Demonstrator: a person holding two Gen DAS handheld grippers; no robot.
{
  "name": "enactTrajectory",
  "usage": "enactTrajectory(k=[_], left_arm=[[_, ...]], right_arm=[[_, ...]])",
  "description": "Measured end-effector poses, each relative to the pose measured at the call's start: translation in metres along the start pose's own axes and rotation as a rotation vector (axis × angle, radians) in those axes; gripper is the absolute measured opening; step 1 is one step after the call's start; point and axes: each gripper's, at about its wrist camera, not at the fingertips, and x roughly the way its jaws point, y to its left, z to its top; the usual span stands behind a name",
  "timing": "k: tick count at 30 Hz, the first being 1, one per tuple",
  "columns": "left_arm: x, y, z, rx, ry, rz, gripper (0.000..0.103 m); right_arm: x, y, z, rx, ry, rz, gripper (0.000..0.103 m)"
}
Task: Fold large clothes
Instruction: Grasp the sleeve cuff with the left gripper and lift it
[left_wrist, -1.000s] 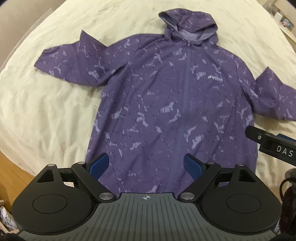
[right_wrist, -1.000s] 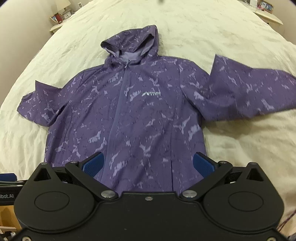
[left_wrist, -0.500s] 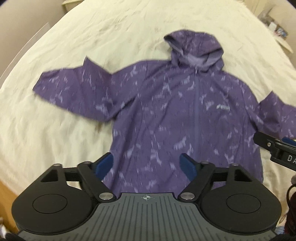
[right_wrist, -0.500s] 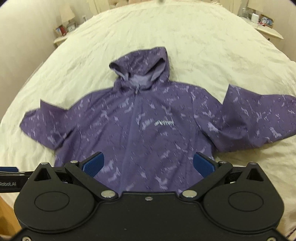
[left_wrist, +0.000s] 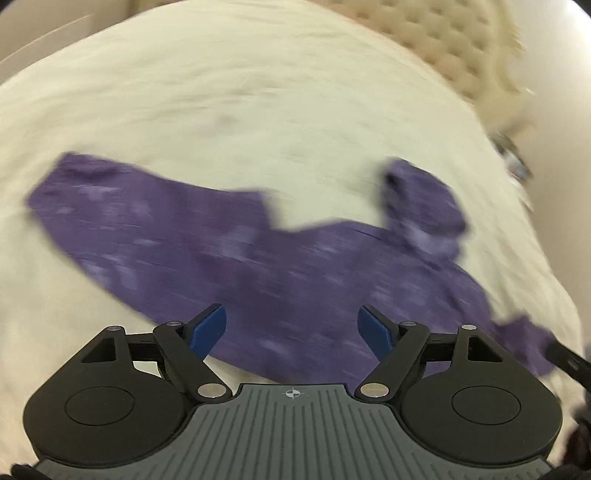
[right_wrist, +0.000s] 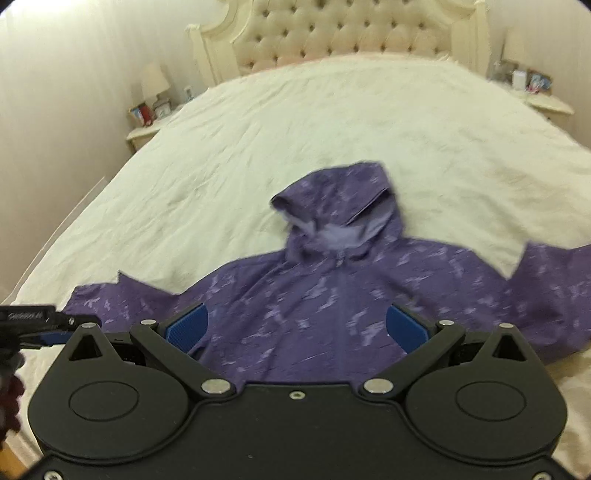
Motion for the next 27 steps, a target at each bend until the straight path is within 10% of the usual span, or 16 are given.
enactTrajectory(k=[11,23,25,27], left_arm=[[0.037,0.125,0.041,-0.111,-0.018,0.245,0.079],[0.057,0.161,0.050,-0.188,-0.066,0.238,0.078],[0.054,0.158,0.051,-0.190,-0.081,0.240,0.070],[0.048,0.160,0.050,-0.204,-0.124,0.245,0.016]], right_arm=[[0.042,0.048,0.010,0.005,0.091,-0.003,0.102],[0.062,0.082,0.010,-0.034,0.172,-0.005,0.102],[0.063,0.086,0.008,-0.046,0.181,-0.010,0.102],[0.063,0.088,0.006,-0.053,0.187,-0.016,0.102]])
